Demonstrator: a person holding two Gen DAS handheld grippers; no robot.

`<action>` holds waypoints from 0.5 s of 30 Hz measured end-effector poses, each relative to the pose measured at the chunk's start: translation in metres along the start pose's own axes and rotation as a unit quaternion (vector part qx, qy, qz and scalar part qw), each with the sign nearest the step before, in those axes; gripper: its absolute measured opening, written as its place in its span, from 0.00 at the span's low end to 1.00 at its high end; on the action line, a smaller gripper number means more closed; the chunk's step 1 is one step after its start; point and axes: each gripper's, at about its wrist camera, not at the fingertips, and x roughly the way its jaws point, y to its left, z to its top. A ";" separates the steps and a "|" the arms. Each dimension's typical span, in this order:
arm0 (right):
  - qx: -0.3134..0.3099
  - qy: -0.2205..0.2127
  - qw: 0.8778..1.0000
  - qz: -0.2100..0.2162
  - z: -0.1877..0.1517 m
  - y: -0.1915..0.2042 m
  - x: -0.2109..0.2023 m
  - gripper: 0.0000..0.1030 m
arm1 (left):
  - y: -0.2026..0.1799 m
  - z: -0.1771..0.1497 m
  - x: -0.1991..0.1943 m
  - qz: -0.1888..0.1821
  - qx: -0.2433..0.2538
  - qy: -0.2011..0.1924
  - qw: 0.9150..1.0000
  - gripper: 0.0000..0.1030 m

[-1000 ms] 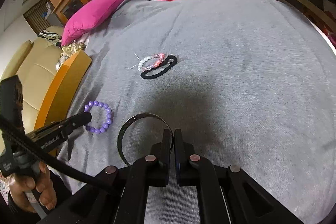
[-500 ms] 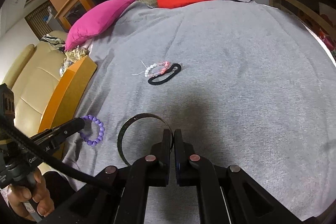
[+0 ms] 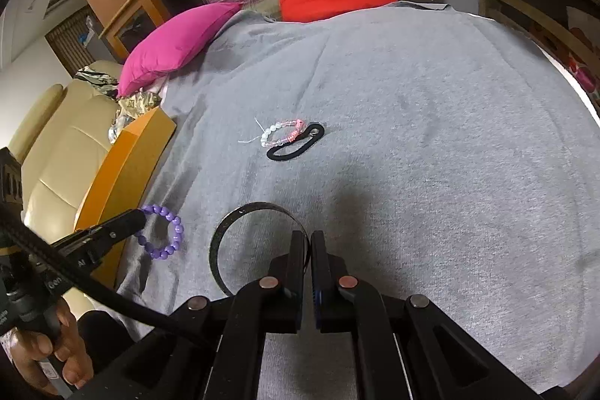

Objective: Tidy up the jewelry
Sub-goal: 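Carry the purple bracelet and silver bangle toward the orange box with both tools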

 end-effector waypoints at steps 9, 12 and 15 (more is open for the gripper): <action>0.014 -0.005 1.000 0.011 -0.001 -0.007 0.001 0.04 | 0.019 0.013 -0.006 -0.024 -0.024 0.003 0.999 0.09; 0.018 -0.004 1.000 0.014 -0.001 -0.011 0.003 0.04 | 0.023 0.015 -0.005 -0.028 -0.034 0.008 0.999 0.09; 0.024 -0.006 1.000 0.020 -0.002 -0.013 0.004 0.04 | 0.025 0.017 -0.005 -0.023 -0.037 0.007 0.999 0.09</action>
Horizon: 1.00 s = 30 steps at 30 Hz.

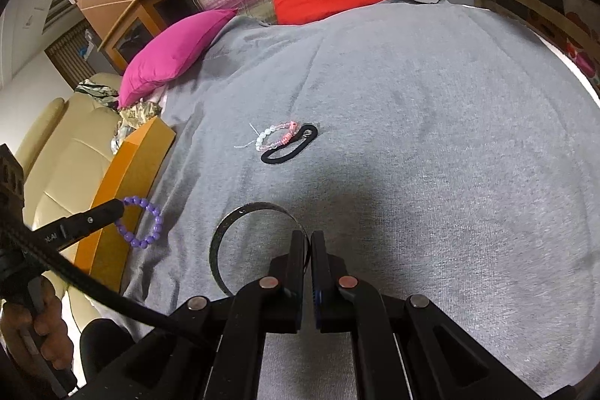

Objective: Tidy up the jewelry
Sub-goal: 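Carry the purple bracelet and silver bangle toward the orange box with both tools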

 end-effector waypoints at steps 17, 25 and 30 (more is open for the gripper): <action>-0.023 0.007 1.000 -0.003 0.001 0.019 0.004 0.04 | 0.008 -0.010 -0.005 0.013 0.009 -0.009 1.000 0.09; -0.040 0.009 0.999 0.001 0.004 0.034 0.007 0.04 | 0.013 -0.014 -0.007 0.032 0.016 -0.014 0.999 0.09; -0.048 0.011 0.999 0.004 0.005 0.040 0.009 0.04 | 0.011 -0.014 -0.010 0.052 0.025 -0.021 0.998 0.09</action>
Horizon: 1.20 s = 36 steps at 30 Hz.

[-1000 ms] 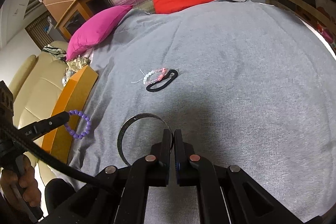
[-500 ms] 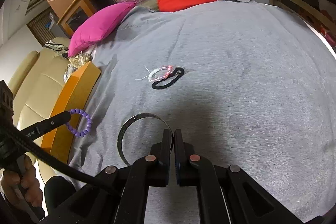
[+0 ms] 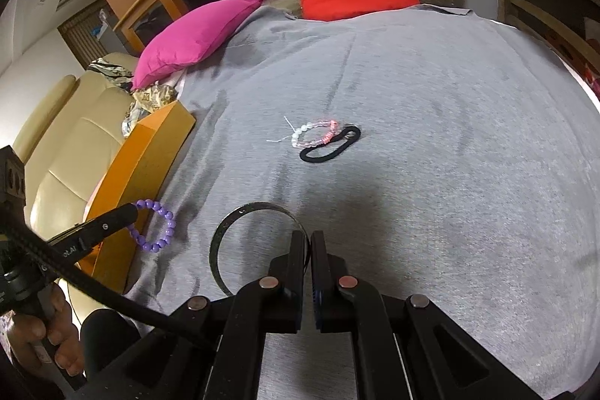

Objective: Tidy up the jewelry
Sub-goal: 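Carry the purple bracelet and silver bangle toward the orange box with both tools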

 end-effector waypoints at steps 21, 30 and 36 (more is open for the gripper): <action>-0.008 -0.002 1.000 -0.003 0.003 0.007 -0.003 0.04 | 0.006 0.005 -0.013 0.012 -0.004 -0.016 1.000 0.09; -0.034 -0.004 0.999 -0.004 0.014 0.027 -0.004 0.04 | 0.032 0.018 -0.031 0.021 -0.026 -0.040 0.999 0.09; -0.054 -0.003 0.999 -0.004 0.022 0.047 0.000 0.04 | 0.058 0.027 -0.042 0.031 -0.045 -0.055 0.997 0.09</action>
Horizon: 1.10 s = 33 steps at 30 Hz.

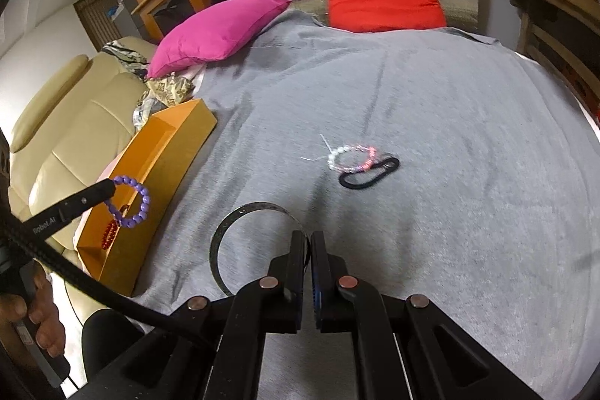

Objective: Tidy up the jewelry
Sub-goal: 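Carry the purple bracelet and silver bangle toward the orange box with both tools, then release the silver bangle into the box with the right tool while the left holds the purple bracelet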

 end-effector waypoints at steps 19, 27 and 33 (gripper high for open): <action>-0.106 0.010 0.992 0.061 0.061 0.136 0.053 0.04 | 0.135 0.010 0.000 0.063 -0.104 -0.005 0.993 0.09; -0.142 0.044 0.985 0.082 0.089 0.210 0.115 0.04 | 0.143 -0.001 0.023 0.070 -0.104 0.017 0.992 0.09; -0.159 0.066 0.982 0.074 0.102 0.240 0.155 0.04 | 0.148 0.000 0.035 0.075 -0.105 0.027 0.991 0.09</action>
